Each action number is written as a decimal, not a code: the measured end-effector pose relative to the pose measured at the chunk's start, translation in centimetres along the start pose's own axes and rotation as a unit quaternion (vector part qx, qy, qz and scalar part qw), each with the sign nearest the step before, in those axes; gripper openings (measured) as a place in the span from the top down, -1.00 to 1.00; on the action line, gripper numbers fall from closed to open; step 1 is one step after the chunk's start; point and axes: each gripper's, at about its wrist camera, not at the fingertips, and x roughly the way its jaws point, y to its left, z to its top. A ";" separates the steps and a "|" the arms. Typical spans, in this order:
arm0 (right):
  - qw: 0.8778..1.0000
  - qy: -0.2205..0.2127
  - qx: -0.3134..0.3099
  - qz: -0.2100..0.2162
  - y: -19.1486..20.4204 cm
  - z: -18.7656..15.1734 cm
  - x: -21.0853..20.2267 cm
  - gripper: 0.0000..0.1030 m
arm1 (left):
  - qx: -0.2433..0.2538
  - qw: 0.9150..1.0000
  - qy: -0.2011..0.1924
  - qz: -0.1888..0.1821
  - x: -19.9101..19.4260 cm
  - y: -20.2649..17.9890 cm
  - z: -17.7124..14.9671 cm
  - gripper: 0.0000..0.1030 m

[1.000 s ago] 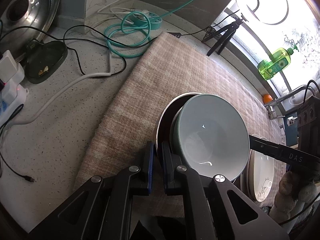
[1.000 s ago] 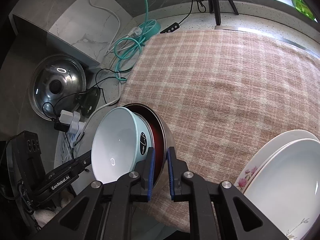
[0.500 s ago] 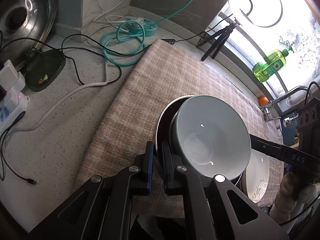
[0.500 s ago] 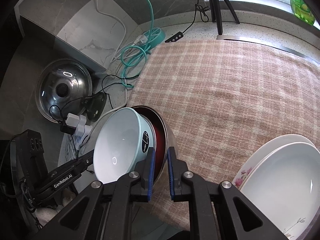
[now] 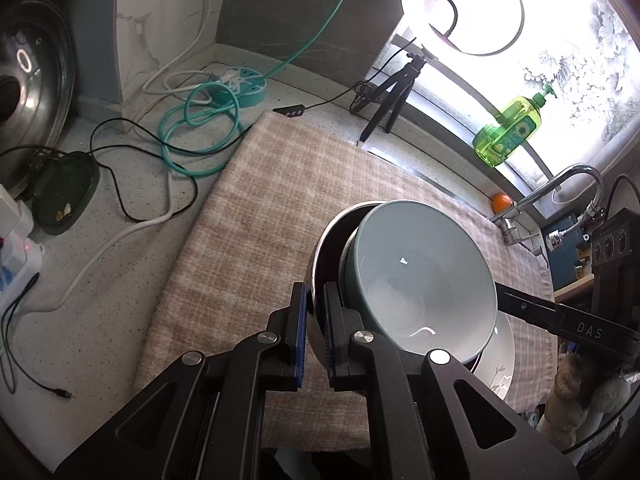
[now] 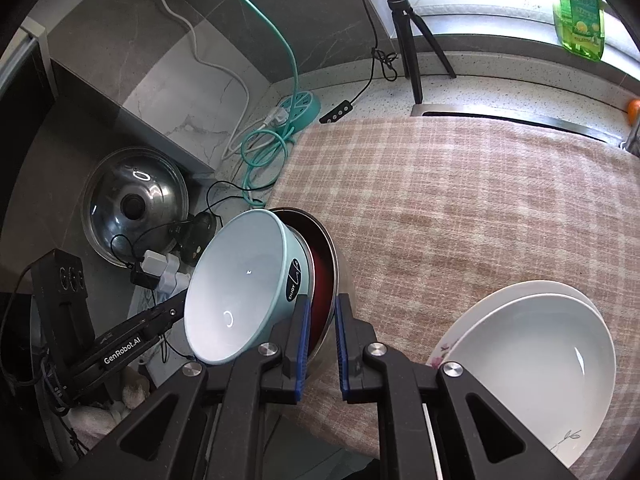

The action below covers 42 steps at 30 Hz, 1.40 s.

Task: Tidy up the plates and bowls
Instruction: 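Lift the stacked bowls and carry them over the white floral plates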

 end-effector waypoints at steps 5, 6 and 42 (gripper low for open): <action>1.000 -0.016 0.017 -0.005 -1.4 -0.1 -1.7 0.78 | 0.022 1.000 0.001 -0.011 0.5 -2.0 0.6 0.88; 1.000 -0.019 0.021 -0.006 -1.7 -0.1 -2.0 0.78 | 0.026 1.000 0.002 -0.014 0.6 -2.5 0.7 0.88; 0.984 -0.087 0.144 -0.066 -14.5 -5.7 -11.9 0.78 | 0.138 0.984 0.067 -0.093 6.2 -16.4 -1.8 0.88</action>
